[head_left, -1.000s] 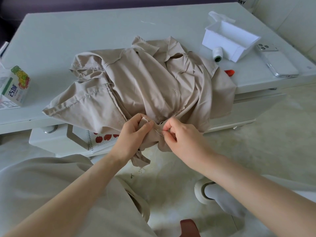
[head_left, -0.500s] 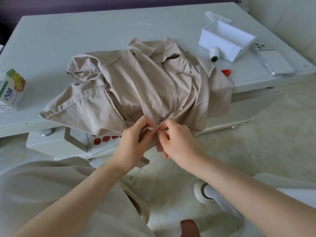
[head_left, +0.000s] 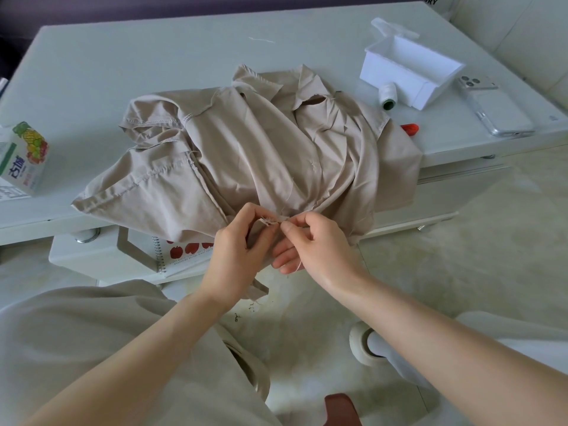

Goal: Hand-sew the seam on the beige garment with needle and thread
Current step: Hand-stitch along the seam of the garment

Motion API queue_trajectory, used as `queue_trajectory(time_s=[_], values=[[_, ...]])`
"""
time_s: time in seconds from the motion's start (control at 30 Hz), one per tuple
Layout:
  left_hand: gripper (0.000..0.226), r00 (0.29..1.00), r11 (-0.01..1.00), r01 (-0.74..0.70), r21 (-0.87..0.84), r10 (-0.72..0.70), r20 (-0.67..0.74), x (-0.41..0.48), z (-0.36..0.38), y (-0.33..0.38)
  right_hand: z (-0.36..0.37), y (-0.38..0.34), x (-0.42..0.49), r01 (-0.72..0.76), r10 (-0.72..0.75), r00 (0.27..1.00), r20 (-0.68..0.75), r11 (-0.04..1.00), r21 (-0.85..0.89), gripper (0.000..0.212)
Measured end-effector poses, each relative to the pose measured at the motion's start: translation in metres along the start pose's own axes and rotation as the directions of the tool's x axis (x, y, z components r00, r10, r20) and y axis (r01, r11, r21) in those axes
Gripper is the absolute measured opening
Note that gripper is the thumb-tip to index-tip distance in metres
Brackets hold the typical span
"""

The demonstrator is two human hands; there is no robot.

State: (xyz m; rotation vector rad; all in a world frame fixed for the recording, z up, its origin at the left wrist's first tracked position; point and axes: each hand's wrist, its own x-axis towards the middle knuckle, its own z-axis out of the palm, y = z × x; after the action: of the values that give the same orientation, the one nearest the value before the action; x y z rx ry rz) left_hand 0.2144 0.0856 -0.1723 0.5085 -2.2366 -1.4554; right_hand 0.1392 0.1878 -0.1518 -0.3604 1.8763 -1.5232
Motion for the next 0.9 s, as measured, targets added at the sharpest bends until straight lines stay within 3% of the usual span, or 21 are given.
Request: queue_trajectory(time_s=[0.3,0.63,0.9], values=[[0.013,0.994,0.997,0.064,-0.047,-0.068,-0.084,0.005,-0.004,-0.005,-0.003,0.003,-0.014,0.151,-0.12,0.983,0.138,0.96,-0.235,0.028],[0.012,1.0,0.998,0.025,-0.061,-0.025,0.005,-0.001,-0.003,-0.002,-0.006,-0.002,-0.011,0.156,-0.153,0.988,0.034,0.98,-0.121,0.004],[0.012,0.999,0.999,0.035,-0.037,-0.036,-0.01,0.002,-0.004,-0.004,-0.007,0.003,-0.01,0.197,-0.19,0.98,0.052,0.936,-0.292,0.016]])
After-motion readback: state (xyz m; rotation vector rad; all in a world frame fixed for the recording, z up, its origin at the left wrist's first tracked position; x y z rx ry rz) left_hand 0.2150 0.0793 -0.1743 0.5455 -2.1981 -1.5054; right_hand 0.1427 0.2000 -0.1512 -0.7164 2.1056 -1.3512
